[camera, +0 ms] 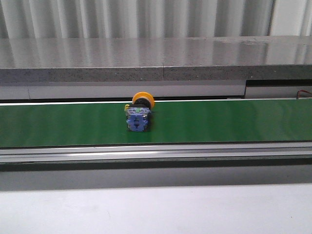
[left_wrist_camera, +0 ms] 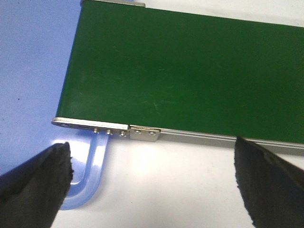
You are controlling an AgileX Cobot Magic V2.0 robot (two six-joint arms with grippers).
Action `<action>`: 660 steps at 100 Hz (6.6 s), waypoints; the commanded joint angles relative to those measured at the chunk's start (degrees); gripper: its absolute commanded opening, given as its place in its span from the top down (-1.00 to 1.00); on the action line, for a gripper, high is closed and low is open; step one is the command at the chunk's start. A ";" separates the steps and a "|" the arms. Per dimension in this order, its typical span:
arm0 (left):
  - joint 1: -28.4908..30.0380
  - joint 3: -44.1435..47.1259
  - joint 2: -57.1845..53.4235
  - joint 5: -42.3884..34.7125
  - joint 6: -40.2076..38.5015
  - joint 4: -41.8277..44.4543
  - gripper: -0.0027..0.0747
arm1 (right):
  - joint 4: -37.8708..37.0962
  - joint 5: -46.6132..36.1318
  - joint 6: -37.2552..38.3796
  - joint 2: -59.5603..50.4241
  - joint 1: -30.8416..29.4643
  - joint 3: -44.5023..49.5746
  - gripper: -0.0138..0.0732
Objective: Move button from right to left
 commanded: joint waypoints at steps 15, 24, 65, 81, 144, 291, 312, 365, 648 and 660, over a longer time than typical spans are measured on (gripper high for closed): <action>-4.53 -4.15 1.06 -3.14 0.02 -6.14 -0.75 | -0.54 -3.34 0.00 0.20 -0.06 -1.23 0.83; -8.10 -6.64 3.41 -3.88 -0.14 -7.09 -0.75 | -0.54 -3.34 0.00 0.20 -0.06 -1.23 0.83; -24.50 -19.83 23.57 -8.00 -2.15 -6.30 -0.75 | -0.54 -3.34 0.00 0.20 -0.06 -1.23 0.83; -28.67 -24.91 31.41 -8.26 -2.15 -5.61 -0.74 | -0.54 -3.34 0.00 0.20 -0.06 -1.23 0.83; -31.30 -30.51 46.05 -8.05 -6.69 0.38 -0.50 | -0.54 -3.34 0.00 0.20 -0.06 -1.23 0.83; 21.35 -18.70 23.33 -5.70 18.41 2.80 0.98 | -0.54 -3.38 0.00 0.20 -0.06 -1.23 0.83; 21.59 -19.76 31.96 -8.65 22.59 1.04 0.98 | -0.54 -3.38 0.00 0.20 -0.06 -1.23 0.83; 23.44 -27.05 48.72 -9.88 34.97 -5.85 0.98 | -0.54 -3.38 0.00 0.20 -0.06 -1.23 0.83; 23.83 -32.38 28.32 0.82 53.55 -32.11 -0.29 | -0.54 -3.38 0.00 0.20 -0.06 -1.23 0.83; 19.99 -31.33 23.87 -0.03 53.55 -32.40 -0.29 | -0.54 -3.38 0.00 0.20 -0.06 -1.23 0.83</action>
